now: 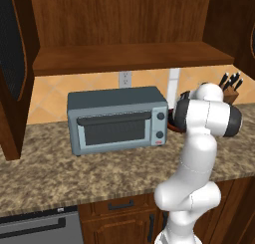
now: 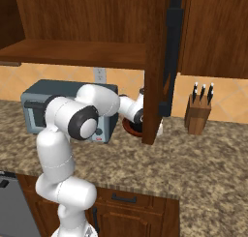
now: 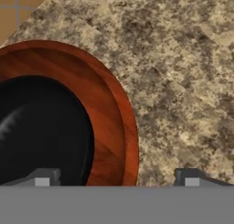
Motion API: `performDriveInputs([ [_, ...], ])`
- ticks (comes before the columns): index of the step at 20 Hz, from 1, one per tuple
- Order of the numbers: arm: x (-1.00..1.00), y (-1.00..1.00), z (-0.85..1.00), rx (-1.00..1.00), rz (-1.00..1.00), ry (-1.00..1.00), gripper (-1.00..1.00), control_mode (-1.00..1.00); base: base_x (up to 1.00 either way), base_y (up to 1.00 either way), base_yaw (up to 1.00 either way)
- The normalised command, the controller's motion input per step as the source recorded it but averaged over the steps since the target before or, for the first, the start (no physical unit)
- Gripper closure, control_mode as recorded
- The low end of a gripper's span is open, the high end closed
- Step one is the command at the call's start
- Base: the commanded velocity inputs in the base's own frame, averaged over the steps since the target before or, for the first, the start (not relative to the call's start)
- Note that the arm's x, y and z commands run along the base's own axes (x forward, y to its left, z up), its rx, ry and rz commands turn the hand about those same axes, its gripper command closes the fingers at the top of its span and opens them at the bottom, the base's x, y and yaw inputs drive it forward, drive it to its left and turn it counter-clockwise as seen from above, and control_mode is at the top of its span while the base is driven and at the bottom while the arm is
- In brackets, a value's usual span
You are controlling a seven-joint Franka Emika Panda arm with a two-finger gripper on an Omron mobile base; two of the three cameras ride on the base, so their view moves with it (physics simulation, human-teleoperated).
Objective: Pick up the bowls on the counter and stack them on top of one another in the open cabinet. Place the smaller bowl on top of the larger bowl.
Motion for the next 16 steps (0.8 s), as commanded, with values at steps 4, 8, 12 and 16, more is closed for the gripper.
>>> performDriveInputs([
  [4, 0.0, -0.32, 0.02, 0.02, -0.02, -0.01, -1.0, -1.0, 0.0, 0.0, 0.0],
  [8, 0.0, 0.0, -0.16, 0.0, 0.0, 0.0, -1.0, -1.0, 0.0, 0.0, 0.0],
  [12, 0.0, 0.0, -0.33, 0.0, 0.0, 0.0, -1.0, -1.0, 0.0, 0.0, 0.0],
  [16, 0.03, 0.0, -0.28, 0.0, 0.02, 0.0, -1.0, -1.0, 0.0, 0.0, 0.0],
])
